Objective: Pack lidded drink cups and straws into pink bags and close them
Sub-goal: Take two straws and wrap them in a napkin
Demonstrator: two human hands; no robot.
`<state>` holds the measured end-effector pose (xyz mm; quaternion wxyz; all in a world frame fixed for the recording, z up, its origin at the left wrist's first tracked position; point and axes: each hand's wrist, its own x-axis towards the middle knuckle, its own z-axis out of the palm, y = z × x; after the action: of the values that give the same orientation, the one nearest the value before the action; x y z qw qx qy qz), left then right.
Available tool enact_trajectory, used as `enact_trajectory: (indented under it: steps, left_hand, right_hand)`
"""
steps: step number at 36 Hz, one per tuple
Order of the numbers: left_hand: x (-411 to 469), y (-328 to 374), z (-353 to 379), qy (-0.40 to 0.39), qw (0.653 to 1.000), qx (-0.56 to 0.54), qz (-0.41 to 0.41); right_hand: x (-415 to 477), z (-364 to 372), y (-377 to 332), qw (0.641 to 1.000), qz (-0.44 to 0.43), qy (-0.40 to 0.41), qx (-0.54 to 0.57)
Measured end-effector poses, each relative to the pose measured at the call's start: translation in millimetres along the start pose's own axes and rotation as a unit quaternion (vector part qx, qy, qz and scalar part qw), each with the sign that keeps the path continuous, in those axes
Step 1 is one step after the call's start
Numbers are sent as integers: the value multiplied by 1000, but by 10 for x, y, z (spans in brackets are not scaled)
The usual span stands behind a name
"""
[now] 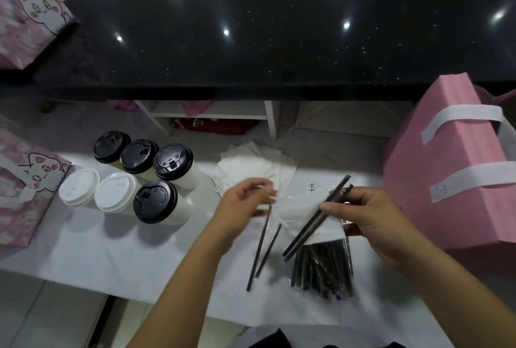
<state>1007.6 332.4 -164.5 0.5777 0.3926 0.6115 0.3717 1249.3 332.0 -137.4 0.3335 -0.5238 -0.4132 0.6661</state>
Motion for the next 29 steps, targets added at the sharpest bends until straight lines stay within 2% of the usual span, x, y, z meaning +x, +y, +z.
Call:
enact_trajectory:
  steps: [2,4,8,12,19,24,29]
  left_hand:
    - [259,-76,-166,115,990,82,22]
    - [522,-141,-317,182,968,170,32]
    - [952,-218,-482,205,927,315,4]
    - [1118,-305,-517,204,906,372,-8]
    - [1079,-363,-483,267,924,272,29]
    - [989,-342,-494,278,950,138,33]
    - [857,-327,-506,270,956,83,77]
  right_hand:
    - [15,-32,6,999,-28,6,-15]
    - [25,-48,11,998,-48,2,-27]
    - [28,-47,20,996,-72,-7,-53]
    - [27,-45,18,995,-77,-7,-60]
    - [34,-106,51,995,-73,14,-64]
    - [57,-105,60,995,-78,24,-55]
    - [77,-97,61,995,-83,17,-54]
